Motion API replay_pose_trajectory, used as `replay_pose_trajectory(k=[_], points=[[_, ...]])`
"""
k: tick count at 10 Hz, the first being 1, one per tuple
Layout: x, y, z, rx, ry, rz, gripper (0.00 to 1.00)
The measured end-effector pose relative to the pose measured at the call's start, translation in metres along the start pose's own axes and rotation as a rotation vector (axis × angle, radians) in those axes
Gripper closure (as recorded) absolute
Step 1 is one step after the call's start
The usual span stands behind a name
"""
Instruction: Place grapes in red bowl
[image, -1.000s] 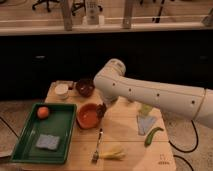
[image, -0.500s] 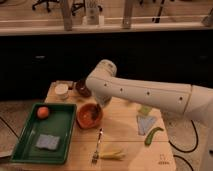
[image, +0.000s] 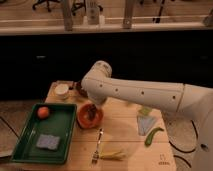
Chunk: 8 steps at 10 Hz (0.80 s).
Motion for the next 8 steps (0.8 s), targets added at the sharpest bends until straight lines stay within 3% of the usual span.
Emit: replay_pose_trajectory(k=[8], points=[[-0.008,-0.012,0.017,0.020,-0.046,-0.076,1.00]])
